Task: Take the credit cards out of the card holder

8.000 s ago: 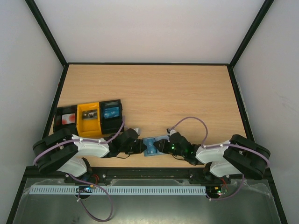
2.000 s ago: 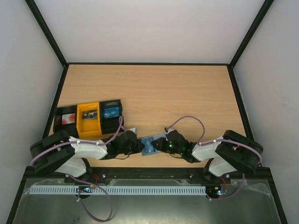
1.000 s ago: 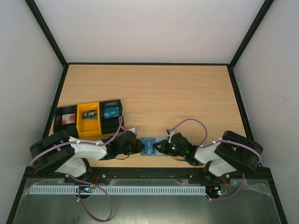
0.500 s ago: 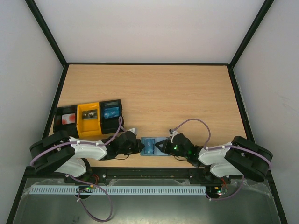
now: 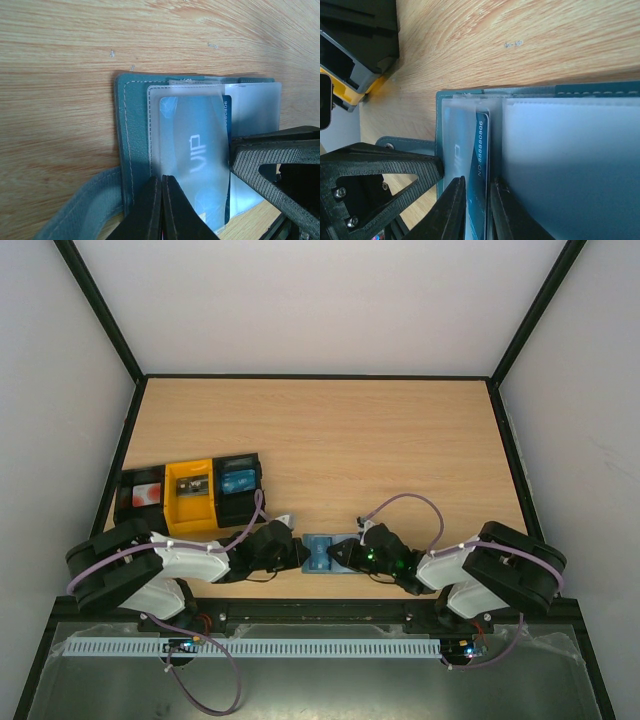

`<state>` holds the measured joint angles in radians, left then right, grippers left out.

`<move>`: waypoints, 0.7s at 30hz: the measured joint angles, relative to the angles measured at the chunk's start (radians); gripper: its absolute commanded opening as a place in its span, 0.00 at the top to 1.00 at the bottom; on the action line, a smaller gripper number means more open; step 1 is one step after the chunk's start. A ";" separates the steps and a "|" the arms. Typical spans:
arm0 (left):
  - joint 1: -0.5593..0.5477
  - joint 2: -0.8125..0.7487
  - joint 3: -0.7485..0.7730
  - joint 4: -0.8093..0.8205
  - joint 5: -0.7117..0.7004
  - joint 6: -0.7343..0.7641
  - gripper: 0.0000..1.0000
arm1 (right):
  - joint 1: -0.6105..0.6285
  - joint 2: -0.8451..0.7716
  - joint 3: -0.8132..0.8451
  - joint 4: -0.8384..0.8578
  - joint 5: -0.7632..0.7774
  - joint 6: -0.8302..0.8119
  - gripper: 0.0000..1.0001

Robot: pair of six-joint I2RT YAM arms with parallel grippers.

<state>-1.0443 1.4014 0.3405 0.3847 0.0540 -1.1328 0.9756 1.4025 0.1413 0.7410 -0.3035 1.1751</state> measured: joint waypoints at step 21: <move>0.000 0.000 0.000 0.003 0.000 -0.005 0.88 | 0.000 0.008 -0.008 0.012 0.006 0.003 0.98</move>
<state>-1.0443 1.4014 0.3408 0.3882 0.0536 -1.1381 0.9756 1.4105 0.1337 0.7528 -0.2970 1.1782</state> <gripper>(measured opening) 0.102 0.023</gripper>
